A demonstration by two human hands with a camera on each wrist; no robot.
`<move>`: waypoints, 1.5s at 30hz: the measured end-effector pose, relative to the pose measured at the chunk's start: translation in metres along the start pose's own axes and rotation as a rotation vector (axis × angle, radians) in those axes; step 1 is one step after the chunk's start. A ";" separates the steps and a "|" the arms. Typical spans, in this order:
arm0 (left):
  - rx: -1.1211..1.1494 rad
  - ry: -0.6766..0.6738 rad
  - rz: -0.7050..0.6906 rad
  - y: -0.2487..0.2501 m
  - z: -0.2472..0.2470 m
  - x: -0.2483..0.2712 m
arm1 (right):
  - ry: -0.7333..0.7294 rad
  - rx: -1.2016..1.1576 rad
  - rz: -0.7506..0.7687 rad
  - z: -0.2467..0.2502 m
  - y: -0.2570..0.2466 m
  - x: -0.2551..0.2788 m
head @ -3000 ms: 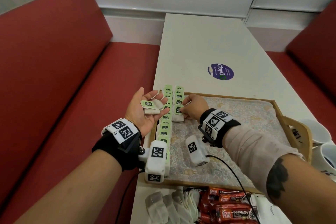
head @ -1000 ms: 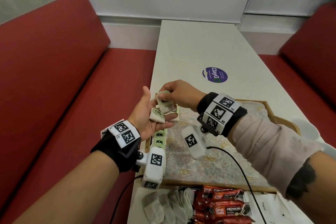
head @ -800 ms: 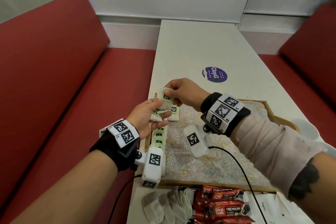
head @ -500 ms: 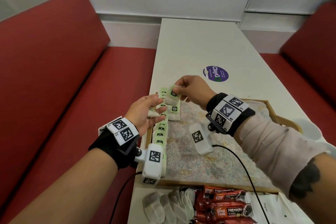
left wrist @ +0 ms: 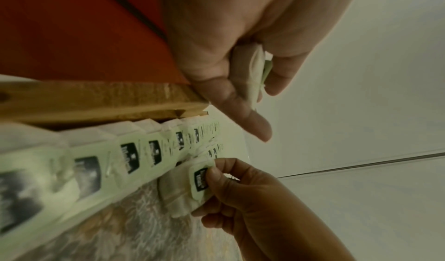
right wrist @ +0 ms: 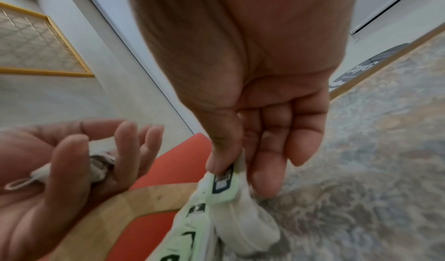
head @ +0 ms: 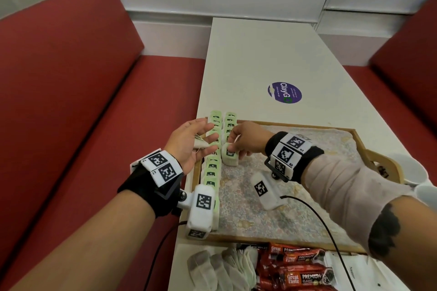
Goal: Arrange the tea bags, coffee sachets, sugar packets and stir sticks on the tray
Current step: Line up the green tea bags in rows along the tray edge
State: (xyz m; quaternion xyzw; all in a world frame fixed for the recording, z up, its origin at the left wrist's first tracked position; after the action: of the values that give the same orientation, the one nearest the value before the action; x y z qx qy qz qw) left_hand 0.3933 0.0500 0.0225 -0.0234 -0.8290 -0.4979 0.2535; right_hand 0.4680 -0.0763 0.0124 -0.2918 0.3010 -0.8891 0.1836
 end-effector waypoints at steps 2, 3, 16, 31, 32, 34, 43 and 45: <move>0.003 -0.006 0.001 -0.001 0.000 0.000 | 0.019 0.025 -0.003 -0.001 0.000 -0.005; 0.007 -0.009 0.002 -0.001 0.000 -0.001 | 0.047 0.042 -0.001 0.001 0.000 -0.007; 0.109 -0.051 0.066 -0.003 -0.003 0.002 | 0.208 0.147 -0.028 0.010 0.007 -0.021; -0.064 -0.118 0.087 -0.004 -0.007 0.030 | 0.140 -0.004 0.374 0.008 -0.081 0.044; -0.086 -0.124 0.087 -0.004 -0.007 0.032 | 0.078 0.010 0.360 0.001 -0.081 0.044; -0.119 -0.124 0.086 -0.005 -0.006 0.033 | -0.012 -0.024 0.346 -0.011 -0.082 0.046; -0.019 -0.156 0.023 -0.002 -0.006 0.046 | 0.173 -0.177 0.373 0.009 -0.085 0.059; 0.008 -0.157 -0.008 -0.002 -0.003 0.047 | 0.227 -0.260 0.348 0.018 -0.078 0.061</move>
State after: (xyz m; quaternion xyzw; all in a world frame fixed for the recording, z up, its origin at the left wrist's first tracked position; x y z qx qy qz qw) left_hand 0.3529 0.0360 0.0429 -0.0580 -0.8483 -0.4924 0.1859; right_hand 0.4210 -0.0556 0.0988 -0.1550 0.4773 -0.8251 0.2597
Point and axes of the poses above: each hand's wrist, its own x-axis away from the middle knuckle, its own z-axis out of the back of the hand, y = z × x, the point moved 8 cm from there along -x, towards the middle knuckle, and after that the axes turned 1 degree about z, right-handed, at the moved point
